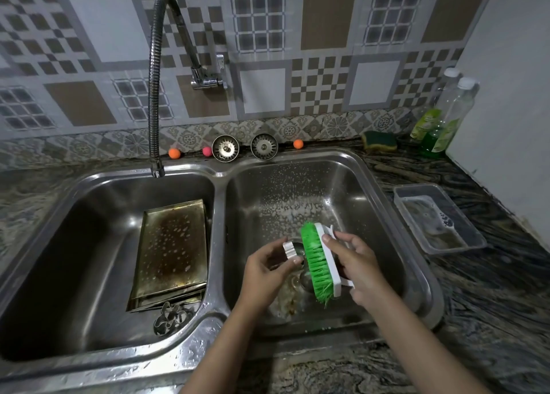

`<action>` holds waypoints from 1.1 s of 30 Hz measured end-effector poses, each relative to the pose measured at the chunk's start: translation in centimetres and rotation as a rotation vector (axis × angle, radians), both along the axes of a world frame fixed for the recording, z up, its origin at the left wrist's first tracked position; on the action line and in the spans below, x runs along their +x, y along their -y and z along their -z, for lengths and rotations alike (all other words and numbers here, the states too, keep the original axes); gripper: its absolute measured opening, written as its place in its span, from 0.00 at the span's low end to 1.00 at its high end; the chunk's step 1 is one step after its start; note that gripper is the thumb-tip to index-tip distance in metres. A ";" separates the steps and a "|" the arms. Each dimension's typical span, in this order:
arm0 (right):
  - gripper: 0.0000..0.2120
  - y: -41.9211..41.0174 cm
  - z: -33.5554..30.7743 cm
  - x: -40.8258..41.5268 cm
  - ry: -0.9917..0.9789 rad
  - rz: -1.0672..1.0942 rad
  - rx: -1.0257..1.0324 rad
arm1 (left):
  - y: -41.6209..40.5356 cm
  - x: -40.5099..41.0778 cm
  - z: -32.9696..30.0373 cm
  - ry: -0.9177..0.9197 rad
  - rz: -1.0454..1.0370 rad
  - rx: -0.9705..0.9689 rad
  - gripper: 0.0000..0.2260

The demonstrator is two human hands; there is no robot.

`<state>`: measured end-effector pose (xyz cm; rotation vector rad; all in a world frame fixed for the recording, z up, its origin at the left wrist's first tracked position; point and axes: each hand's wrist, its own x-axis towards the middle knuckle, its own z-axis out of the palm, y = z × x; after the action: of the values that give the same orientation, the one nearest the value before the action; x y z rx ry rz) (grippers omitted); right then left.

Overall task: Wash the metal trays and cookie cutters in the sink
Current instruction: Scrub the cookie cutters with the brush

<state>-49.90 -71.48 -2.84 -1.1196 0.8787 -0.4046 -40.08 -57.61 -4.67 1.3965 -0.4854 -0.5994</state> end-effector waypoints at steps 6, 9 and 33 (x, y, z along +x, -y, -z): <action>0.17 0.2 -0.6 1.0 -0.006 0.059 -0.052 | 0.8 -0.3 0.9 0.001 0.219 -0.043 0.16; 0.16 1.3 0.0 1.9 -0.049 0.195 -0.093 | 1.2 -0.4 1.0 -0.039 0.320 0.026 0.14; 0.17 2.0 0.9 1.1 -0.121 0.224 -0.340 | -6.9 4.4 -4.0 -0.204 -0.081 0.143 0.14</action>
<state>-48.79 -73.48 -3.77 -1.3725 1.0734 -0.6967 -35.72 -50.67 -0.70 1.4638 -0.2249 -0.7131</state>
